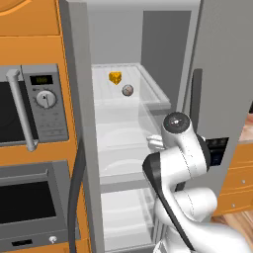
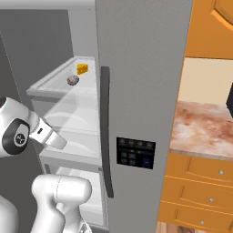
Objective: Pick the egg and butter from the fridge and place them by the bowl for mixing.
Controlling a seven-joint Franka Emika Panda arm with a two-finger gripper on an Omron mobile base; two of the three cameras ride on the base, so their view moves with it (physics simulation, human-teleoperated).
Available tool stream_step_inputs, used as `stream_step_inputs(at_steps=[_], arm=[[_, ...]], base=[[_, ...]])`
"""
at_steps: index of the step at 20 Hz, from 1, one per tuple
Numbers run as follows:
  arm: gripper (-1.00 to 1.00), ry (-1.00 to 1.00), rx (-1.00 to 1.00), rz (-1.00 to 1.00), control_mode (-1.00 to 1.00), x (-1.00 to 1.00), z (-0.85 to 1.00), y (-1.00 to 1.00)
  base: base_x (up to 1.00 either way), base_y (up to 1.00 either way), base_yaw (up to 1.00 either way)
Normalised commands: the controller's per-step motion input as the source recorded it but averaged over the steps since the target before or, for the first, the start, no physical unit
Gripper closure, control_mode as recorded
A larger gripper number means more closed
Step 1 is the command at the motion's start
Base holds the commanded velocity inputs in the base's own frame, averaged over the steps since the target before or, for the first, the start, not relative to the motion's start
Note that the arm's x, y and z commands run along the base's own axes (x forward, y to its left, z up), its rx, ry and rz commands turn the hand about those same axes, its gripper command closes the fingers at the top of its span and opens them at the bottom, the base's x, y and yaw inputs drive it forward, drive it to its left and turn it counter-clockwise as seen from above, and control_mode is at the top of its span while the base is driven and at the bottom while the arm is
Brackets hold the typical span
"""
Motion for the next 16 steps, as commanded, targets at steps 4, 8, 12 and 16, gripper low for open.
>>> stream_step_inputs(at_steps=[4,8,12,16], arm=[[-1.0,-0.01,0.0,0.11,-1.0,0.0,0.07,0.04],[-1.0,-0.07,0.0,0.51,-1.0,0.0,0.32,0.03],[-1.0,-0.13,0.0,0.38,-1.0,0.0,0.58,-0.16],[-1.0,-0.06,0.0,0.19,-1.0,0.11,0.85,-0.02]], base=[[0.05,0.39,0.21],[0.0,0.0,0.0],[0.0,0.0,0.0],[0.0,0.0,0.0]])
